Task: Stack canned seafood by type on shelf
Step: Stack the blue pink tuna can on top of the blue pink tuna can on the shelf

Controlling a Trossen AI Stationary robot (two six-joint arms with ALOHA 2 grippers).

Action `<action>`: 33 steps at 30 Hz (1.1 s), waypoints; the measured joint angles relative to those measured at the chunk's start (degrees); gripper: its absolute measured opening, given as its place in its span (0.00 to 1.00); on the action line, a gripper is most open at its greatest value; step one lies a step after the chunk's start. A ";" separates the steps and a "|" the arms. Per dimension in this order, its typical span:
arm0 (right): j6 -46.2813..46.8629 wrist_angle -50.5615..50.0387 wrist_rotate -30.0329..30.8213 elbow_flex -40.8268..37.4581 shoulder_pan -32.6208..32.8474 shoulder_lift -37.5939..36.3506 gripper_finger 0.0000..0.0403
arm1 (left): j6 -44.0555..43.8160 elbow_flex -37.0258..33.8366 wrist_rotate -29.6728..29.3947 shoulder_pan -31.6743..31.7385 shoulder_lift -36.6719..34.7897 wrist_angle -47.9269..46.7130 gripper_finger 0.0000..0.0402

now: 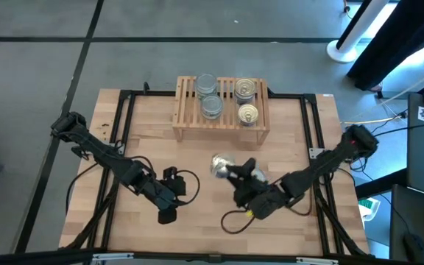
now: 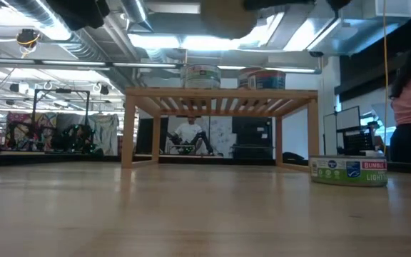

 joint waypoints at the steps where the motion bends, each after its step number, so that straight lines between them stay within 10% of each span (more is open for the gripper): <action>1: -0.66 -1.81 1.37 0.00 -0.15 -1.40 0.47 | 0.00 0.00 -0.01 0.00 0.00 0.06 0.33; 14: -7.05 -12.55 10.03 0.02 -12.92 -13.21 0.47 | 0.07 0.00 -2.38 0.04 0.02 2.24 0.33; 33: -23.74 -12.51 -4.66 0.04 -39.14 -13.80 0.47 | 1.92 0.00 -4.31 0.04 0.13 4.67 0.33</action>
